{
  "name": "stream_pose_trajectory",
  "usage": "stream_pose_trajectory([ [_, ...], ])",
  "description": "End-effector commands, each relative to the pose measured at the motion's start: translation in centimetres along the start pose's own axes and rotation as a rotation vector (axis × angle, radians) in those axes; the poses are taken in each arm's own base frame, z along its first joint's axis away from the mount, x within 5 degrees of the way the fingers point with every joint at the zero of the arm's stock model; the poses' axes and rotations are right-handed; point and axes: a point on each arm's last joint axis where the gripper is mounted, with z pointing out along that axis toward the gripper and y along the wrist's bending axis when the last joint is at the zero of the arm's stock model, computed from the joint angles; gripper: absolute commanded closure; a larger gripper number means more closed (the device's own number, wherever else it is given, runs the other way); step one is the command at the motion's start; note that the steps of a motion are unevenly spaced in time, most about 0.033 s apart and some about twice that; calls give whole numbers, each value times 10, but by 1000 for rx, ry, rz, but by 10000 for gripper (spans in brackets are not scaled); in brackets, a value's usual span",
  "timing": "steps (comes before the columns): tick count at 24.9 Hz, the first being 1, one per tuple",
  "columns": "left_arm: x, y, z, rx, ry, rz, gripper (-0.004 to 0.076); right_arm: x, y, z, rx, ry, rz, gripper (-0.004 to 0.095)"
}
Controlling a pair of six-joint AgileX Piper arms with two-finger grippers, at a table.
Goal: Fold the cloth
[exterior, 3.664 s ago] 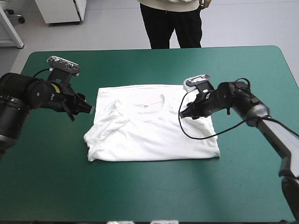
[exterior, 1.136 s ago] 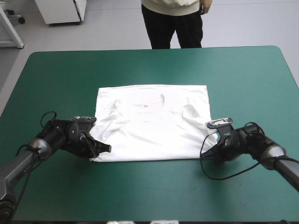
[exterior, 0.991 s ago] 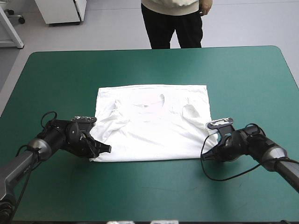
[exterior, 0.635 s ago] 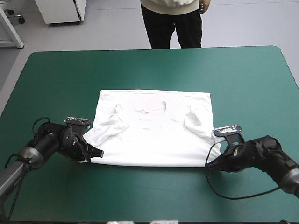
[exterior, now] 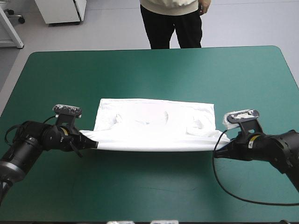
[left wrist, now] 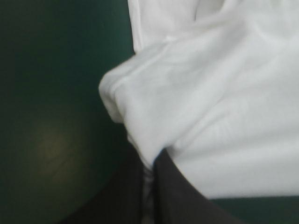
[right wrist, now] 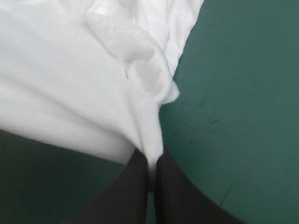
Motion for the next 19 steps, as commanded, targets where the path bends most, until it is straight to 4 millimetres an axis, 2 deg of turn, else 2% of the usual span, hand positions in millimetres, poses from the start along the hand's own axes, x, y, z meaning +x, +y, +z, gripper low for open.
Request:
stream_pose_trajectory([
  [1,-41,2,-13,-20,-153,16,733,-35,-6,-4,97,-73,-44,925],
  [4,-79,2,0,-21,-188,-6,733,-63,-7,12,106,-87,-68,925],
  [5,-97,4,13,-19,-184,-19,733,-77,-13,20,109,-99,-63,925],
  [8,-127,12,38,-30,-168,-39,733,-100,-34,43,148,-95,-20,925],
  [13,-151,14,69,-25,-155,-49,733,-119,-46,76,100,-45,-23,926],
  [19,-163,13,86,-11,-210,-64,733,-134,-51,108,96,-33,-19,925],
])
